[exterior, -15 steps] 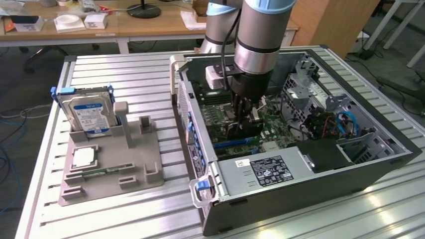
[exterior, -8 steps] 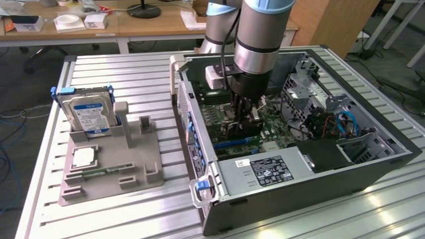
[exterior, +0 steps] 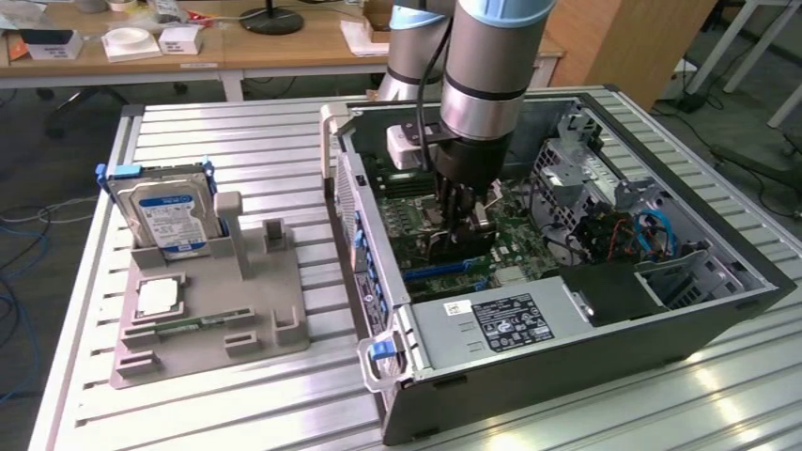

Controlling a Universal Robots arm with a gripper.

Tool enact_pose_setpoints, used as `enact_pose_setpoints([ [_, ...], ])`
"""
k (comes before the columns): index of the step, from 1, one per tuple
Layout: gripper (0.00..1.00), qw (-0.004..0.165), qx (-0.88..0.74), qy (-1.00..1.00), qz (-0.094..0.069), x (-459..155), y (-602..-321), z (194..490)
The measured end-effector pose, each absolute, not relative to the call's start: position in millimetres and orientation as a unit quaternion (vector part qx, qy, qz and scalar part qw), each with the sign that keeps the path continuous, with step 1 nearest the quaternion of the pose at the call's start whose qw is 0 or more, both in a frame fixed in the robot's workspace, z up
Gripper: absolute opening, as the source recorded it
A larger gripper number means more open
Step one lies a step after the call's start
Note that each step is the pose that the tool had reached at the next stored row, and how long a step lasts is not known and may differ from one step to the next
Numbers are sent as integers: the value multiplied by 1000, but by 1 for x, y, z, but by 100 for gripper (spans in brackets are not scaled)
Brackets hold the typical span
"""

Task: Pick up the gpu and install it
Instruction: 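Insert the gpu into the slot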

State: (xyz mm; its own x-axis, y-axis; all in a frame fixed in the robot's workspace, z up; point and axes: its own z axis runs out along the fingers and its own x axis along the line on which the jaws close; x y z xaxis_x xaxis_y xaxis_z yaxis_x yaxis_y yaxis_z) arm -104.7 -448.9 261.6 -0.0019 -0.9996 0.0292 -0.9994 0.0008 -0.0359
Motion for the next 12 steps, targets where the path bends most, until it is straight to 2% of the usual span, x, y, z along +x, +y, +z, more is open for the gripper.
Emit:
enact_pose_setpoints([
  [12, 26, 3, -716, 698, -23, -106, -448, 256],
])
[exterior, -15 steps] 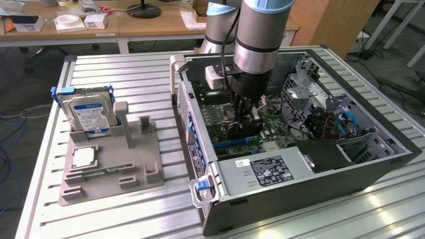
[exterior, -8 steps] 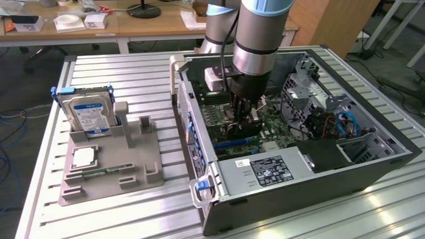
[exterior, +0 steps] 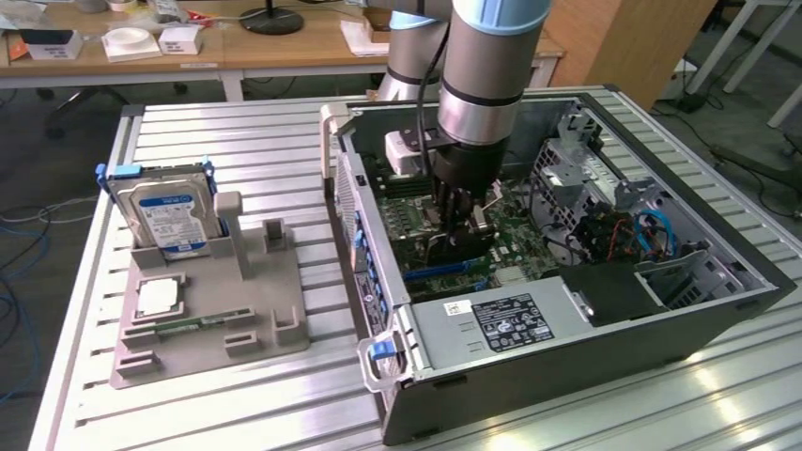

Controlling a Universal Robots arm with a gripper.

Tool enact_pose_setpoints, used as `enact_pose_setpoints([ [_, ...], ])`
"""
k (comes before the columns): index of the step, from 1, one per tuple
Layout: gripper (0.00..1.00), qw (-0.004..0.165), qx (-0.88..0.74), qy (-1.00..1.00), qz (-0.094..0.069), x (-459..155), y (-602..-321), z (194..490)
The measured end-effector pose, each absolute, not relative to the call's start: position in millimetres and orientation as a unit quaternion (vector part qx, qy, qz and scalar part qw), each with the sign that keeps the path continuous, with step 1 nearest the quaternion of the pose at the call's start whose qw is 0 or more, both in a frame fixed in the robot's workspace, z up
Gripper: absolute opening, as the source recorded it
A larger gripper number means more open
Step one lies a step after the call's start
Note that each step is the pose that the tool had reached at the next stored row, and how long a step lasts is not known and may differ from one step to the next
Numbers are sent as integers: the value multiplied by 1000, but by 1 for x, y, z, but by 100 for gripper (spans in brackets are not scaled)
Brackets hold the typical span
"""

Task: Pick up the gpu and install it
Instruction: 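Insert the gpu into the slot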

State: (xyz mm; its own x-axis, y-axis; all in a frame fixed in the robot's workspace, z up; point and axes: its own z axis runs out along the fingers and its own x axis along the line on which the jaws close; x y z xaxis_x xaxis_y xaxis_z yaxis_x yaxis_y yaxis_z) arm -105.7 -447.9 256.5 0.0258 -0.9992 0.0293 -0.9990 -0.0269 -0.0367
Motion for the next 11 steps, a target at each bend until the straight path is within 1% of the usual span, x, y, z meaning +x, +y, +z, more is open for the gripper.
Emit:
enact_pose_setpoints([
  [11, 26, 4, -719, 695, -25, -106, -447, 256],
])
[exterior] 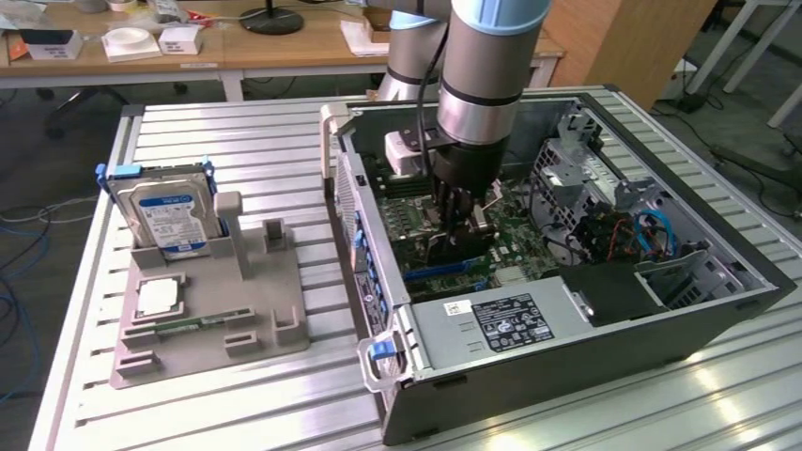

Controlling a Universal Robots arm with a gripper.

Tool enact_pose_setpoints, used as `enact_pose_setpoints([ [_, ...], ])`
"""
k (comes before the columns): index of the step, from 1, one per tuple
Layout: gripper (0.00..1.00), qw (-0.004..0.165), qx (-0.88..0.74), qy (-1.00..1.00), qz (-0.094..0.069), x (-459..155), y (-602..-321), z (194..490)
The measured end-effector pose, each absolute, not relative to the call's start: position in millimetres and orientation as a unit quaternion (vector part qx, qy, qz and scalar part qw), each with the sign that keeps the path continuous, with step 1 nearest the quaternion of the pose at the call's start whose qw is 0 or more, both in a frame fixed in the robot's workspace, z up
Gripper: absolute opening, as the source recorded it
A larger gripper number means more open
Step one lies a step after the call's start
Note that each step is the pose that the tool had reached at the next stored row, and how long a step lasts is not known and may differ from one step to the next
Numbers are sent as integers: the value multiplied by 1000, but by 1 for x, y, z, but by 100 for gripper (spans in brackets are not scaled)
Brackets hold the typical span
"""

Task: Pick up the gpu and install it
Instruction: 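Insert the gpu into the slot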

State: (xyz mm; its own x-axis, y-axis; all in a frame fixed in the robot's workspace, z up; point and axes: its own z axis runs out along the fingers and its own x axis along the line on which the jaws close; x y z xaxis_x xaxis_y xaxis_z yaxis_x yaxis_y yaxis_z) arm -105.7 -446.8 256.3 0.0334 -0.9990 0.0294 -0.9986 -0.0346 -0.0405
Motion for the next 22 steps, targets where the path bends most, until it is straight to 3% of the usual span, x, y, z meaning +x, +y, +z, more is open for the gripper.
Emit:
enact_pose_setpoints([
  [22, 26, 7, -721, 692, -27, -109, -447, 255],
])
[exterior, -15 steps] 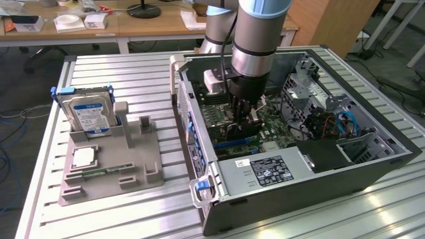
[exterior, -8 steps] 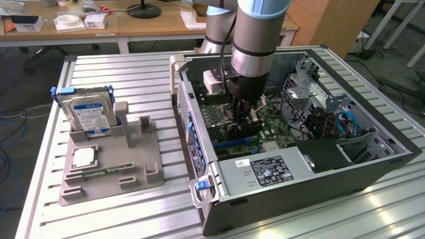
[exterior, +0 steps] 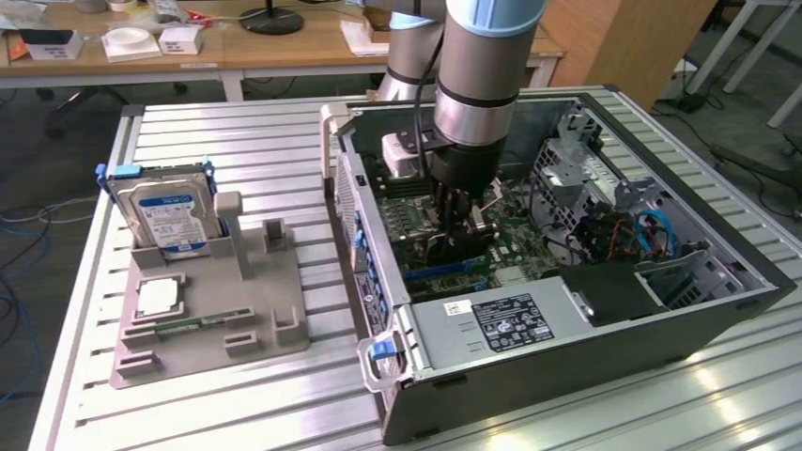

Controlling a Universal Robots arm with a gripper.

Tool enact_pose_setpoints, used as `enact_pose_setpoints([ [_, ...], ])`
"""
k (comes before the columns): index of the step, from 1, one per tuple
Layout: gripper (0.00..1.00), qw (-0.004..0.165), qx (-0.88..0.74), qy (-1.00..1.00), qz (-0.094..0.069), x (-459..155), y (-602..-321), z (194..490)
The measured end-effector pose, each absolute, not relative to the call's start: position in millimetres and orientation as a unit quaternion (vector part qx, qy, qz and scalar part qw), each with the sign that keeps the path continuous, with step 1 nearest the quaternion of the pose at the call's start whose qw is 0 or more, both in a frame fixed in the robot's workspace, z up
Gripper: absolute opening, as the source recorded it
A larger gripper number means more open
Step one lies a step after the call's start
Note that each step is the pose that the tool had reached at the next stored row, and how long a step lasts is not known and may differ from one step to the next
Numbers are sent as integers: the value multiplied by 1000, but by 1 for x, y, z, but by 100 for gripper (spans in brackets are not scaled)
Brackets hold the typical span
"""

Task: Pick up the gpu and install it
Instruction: 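Insert the gpu into the slot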

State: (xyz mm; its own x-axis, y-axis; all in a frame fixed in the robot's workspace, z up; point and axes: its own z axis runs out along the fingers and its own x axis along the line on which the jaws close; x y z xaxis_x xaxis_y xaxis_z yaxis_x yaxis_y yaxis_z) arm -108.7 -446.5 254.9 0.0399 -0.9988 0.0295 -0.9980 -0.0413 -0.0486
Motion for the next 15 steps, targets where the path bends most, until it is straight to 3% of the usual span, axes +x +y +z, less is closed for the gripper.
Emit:
enact_pose_setpoints([
  [15, 26, 12, -721, 693, -23, -105, -448, 255],
])
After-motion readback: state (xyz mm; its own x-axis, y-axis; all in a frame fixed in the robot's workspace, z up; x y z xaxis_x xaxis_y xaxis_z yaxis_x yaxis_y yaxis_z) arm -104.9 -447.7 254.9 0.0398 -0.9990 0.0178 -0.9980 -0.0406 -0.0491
